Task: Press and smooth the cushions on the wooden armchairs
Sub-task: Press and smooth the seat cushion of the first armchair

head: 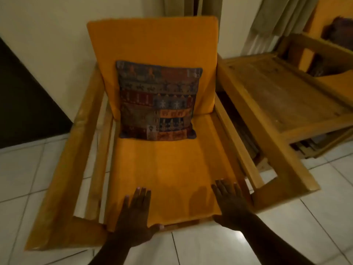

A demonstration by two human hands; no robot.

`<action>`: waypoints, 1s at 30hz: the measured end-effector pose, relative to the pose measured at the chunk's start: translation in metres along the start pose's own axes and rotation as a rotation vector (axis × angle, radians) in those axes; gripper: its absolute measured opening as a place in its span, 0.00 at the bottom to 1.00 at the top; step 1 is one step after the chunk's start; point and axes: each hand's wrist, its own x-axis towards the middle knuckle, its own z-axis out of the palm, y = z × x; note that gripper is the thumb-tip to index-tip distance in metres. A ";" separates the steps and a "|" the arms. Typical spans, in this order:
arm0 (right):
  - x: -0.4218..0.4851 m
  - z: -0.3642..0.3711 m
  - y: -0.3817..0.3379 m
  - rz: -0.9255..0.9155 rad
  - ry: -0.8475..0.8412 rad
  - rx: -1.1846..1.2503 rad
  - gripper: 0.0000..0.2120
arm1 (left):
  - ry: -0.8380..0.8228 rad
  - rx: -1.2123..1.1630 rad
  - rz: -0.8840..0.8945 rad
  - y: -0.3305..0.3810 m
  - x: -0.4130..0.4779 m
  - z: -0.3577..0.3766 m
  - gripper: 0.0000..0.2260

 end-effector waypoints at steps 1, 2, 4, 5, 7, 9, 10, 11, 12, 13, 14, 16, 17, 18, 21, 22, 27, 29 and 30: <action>0.007 0.010 0.000 0.008 -0.017 -0.006 0.49 | 0.001 0.035 -0.016 -0.002 0.008 0.010 0.54; 0.015 0.021 0.002 -0.004 -0.012 -0.008 0.51 | 0.015 0.030 -0.031 -0.006 0.017 0.023 0.55; 0.028 0.042 0.004 -0.042 0.059 -0.041 0.55 | 0.073 0.052 -0.053 -0.014 0.034 0.049 0.58; 0.033 0.052 0.004 -0.069 0.122 -0.050 0.58 | 0.110 0.067 -0.045 -0.016 0.039 0.058 0.61; 0.040 0.072 0.005 -0.116 0.232 0.029 0.59 | 0.106 0.085 -0.022 -0.020 0.043 0.075 0.61; 0.050 0.082 0.011 -0.107 0.281 0.040 0.58 | 0.148 0.109 0.011 -0.030 0.052 0.089 0.59; 0.054 0.085 0.013 -0.094 0.289 0.051 0.58 | 0.167 0.123 0.025 -0.035 0.056 0.091 0.59; 0.059 0.088 0.014 -0.087 0.291 0.060 0.58 | 0.183 0.144 0.040 -0.041 0.060 0.094 0.59; 0.062 0.090 0.016 -0.085 0.296 0.070 0.59 | 0.203 0.156 0.070 -0.046 0.066 0.098 0.59; 0.065 0.092 0.019 -0.078 0.315 0.073 0.59 | 0.221 0.156 0.104 -0.049 0.072 0.101 0.59; 0.067 0.092 0.020 -0.074 0.331 0.080 0.60 | 0.224 0.159 0.131 -0.052 0.076 0.101 0.60; 0.071 0.093 0.023 -0.074 0.365 0.100 0.60 | 0.240 0.166 0.140 -0.055 0.079 0.100 0.60; 0.073 0.094 0.024 -0.081 0.381 0.116 0.60 | 0.248 0.158 0.137 -0.055 0.081 0.099 0.61; 0.074 0.093 0.025 -0.085 0.382 0.119 0.60 | 0.246 0.147 0.140 -0.056 0.082 0.099 0.61; 0.079 0.092 0.028 -0.076 0.373 0.123 0.60 | 0.245 0.150 0.154 -0.057 0.088 0.099 0.61; 0.081 0.090 0.029 -0.066 0.355 0.121 0.60 | 0.232 0.150 0.153 -0.057 0.091 0.096 0.62; 0.099 0.080 0.034 -0.044 0.303 0.099 0.63 | 0.224 0.170 0.154 -0.056 0.107 0.083 0.61; 0.110 0.077 0.038 -0.042 0.304 0.099 0.65 | 0.233 0.182 0.158 -0.057 0.115 0.077 0.61; 0.115 0.076 0.040 -0.041 0.301 0.097 0.66 | 0.232 0.184 0.159 -0.056 0.120 0.073 0.60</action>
